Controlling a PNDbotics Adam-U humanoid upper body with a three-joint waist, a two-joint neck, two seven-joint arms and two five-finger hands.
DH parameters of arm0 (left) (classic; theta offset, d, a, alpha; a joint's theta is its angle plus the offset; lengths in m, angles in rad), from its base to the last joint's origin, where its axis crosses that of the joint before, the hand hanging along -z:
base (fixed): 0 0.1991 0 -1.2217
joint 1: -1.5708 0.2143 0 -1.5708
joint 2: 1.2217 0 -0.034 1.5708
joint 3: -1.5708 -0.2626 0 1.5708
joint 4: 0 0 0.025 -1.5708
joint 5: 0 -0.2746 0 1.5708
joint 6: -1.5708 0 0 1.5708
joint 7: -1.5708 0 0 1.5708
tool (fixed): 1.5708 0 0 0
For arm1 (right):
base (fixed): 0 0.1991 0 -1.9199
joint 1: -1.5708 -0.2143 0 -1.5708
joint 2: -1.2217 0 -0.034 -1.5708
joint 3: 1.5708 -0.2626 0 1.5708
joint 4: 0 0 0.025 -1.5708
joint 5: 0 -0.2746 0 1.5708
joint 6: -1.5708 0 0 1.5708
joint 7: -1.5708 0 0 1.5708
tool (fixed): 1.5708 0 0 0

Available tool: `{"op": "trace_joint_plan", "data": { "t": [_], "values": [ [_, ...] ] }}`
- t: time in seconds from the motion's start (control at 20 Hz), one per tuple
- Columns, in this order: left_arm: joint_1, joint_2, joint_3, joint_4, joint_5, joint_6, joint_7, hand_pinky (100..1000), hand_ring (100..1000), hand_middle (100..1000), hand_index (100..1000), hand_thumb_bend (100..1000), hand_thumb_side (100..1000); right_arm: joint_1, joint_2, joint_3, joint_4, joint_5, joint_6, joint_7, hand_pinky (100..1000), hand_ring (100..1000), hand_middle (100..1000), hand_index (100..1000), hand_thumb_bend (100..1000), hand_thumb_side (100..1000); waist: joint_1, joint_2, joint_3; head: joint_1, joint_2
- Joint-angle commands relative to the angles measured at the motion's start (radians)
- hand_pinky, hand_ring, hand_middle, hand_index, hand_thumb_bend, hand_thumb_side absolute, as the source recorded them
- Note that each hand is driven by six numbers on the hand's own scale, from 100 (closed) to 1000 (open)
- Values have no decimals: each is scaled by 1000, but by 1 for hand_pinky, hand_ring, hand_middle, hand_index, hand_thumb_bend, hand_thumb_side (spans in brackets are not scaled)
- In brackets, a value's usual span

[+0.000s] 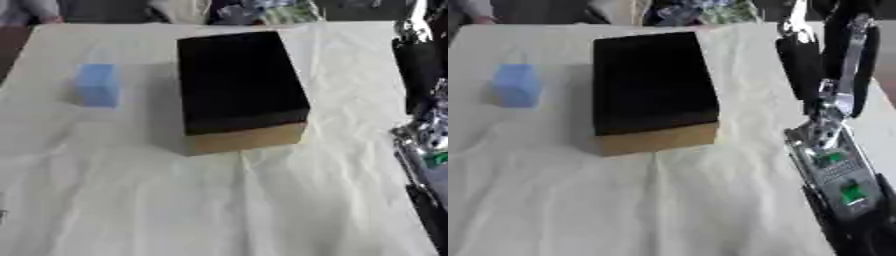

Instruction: Pick up objects on the table and place them in the box.

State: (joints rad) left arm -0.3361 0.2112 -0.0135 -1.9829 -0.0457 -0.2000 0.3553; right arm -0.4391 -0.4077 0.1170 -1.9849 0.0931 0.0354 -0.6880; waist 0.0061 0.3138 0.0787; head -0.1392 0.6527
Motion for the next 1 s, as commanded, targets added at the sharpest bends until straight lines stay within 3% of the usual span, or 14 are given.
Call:
{"op": "trace_joint_plan", "data": {
  "t": [0.05,0.2,0.35,0.5,0.7,0.85,1.0],
  "values": [
    [-14,37,11,-17,-6,2,1,843,681,733,960,244,487,-6,-6,-7,-15,6,0,-1,861,809,627,781,100,469,3,-23,1,-5,1],
    [-29,91,16,-17,-28,20,2,841,682,734,954,241,468,-3,-4,-7,-15,5,2,1,861,809,627,781,100,468,5,-30,0,-3,6],
    [-59,189,28,-17,-90,96,-3,837,684,737,945,232,433,1,-5,-7,-15,4,3,3,861,809,627,781,100,467,8,-41,2,1,13],
    [-95,322,17,-17,-134,228,-44,833,684,743,938,201,427,5,-6,-5,-15,4,4,7,860,808,627,781,100,466,13,-52,3,2,17],
    [-148,468,-11,-2,-115,394,-138,831,687,753,933,170,442,9,-7,-4,-15,3,6,11,860,808,627,780,100,465,16,-63,2,4,21],
    [-217,543,-37,83,-93,472,-201,829,687,749,928,159,449,10,-6,-1,-15,1,8,15,860,808,627,780,100,465,18,-70,2,6,24],
    [-307,582,-70,239,-78,501,-251,830,689,749,929,150,466,9,-6,2,-15,-1,10,21,860,808,627,780,100,464,19,-77,-6,9,27]
  ]
}}
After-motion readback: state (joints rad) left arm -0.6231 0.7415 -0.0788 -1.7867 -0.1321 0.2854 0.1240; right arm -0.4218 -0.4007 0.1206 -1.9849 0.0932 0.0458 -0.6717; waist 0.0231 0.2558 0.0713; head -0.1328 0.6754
